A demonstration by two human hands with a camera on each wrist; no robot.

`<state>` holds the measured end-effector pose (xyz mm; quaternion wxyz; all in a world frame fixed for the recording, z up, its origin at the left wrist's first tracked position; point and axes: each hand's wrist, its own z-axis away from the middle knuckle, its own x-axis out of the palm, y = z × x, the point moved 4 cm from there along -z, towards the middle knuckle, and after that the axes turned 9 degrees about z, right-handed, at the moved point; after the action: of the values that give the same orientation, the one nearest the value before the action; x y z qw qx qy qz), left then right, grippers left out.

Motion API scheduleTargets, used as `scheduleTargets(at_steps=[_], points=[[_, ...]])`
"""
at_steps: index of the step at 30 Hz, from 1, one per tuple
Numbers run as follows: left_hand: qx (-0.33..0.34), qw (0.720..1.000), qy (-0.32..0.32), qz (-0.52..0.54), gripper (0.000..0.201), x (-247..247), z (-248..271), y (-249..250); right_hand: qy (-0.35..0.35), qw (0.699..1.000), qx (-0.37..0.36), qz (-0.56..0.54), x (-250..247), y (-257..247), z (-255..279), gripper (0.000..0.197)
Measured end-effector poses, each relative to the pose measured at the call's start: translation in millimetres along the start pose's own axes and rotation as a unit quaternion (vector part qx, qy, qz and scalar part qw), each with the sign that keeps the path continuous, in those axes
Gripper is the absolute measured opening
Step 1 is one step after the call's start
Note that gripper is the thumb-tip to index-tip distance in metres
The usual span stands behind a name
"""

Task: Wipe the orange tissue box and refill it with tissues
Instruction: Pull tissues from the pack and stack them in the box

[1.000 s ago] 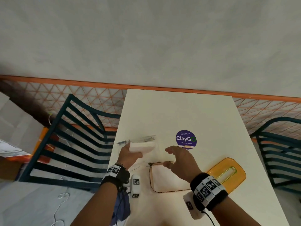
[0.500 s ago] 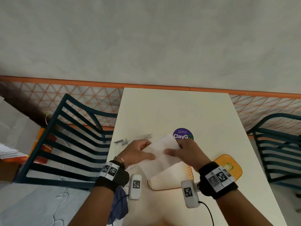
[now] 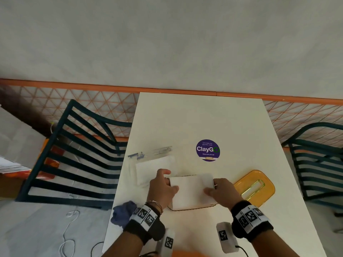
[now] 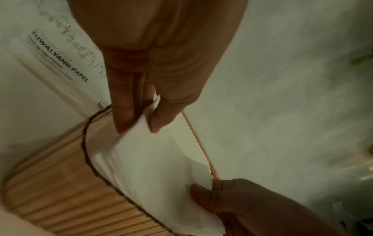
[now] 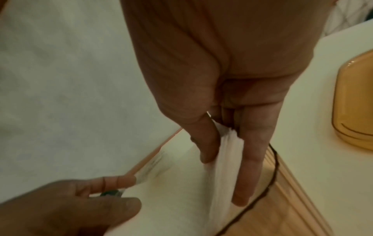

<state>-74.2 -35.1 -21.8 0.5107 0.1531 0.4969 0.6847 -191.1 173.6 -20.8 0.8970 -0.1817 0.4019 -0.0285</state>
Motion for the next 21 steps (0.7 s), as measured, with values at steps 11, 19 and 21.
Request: scheduleTargets(at_steps=[11, 19, 21], points=[[0.058, 0.972, -0.002, -0.226, 0.064, 10, 5, 8, 0.053, 0.991, 0.027, 0.124, 2, -18, 6, 0.04], [0.157, 0.937, 0.005, -0.311, 0.052, 6, 11, 25, 0.124, 0.983, -0.039, 0.127, -16, -12, 19, 0.048], [0.208, 0.913, -0.062, -0.344, 0.046, 16, 11, 28, 0.113, 0.971, -0.096, 0.188, -8, -16, 19, 0.05]])
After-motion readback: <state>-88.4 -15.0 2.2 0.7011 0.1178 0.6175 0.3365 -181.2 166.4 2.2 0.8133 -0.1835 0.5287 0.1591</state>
